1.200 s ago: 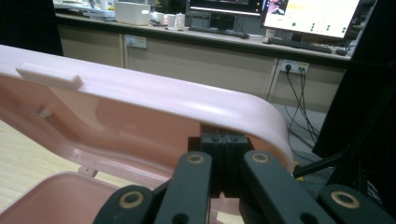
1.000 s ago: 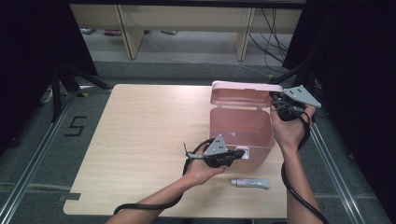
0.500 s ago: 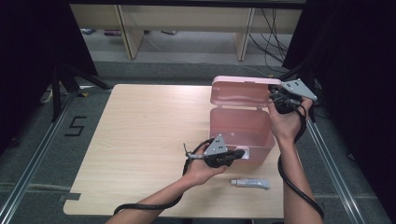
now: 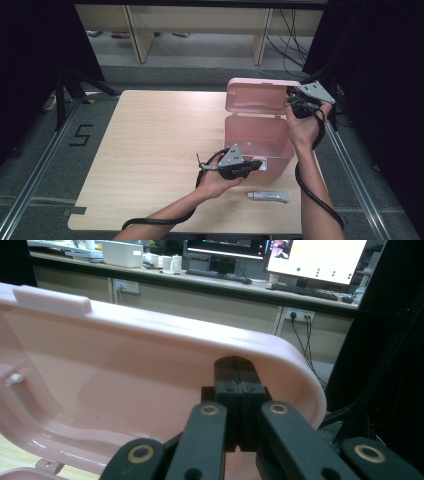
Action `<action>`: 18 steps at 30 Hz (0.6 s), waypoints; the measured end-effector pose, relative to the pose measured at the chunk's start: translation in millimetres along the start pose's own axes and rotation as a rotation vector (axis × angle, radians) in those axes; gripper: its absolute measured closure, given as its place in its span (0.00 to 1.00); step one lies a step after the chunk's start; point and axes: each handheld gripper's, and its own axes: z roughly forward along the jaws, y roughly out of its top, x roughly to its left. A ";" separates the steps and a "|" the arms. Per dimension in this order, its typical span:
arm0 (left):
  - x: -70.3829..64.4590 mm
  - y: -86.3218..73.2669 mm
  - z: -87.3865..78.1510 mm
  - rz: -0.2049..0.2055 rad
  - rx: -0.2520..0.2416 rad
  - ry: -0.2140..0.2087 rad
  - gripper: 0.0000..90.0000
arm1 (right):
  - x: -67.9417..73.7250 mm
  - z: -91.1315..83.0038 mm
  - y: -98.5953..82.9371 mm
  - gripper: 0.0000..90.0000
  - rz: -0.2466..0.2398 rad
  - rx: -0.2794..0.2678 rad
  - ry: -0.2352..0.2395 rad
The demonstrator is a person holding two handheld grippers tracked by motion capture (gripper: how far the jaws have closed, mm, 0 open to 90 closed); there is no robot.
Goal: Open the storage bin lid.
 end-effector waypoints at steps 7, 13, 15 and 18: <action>-0.1 -0.2 0.3 -0.001 -0.003 0.001 0.99 | -0.7 8.1 0.1 1.00 -0.004 0.011 -0.012; -0.2 -0.2 0.2 -0.001 -0.003 0.001 0.99 | 0.6 14.7 -1.3 1.00 0.006 0.026 -0.015; -0.2 -0.3 0.2 -0.001 -0.003 0.001 0.99 | 0.1 16.5 -1.4 1.00 -0.004 0.028 -0.013; -0.2 -0.3 0.2 -0.002 -0.003 0.001 0.99 | 0.7 18.8 -1.9 1.00 -0.002 0.036 -0.014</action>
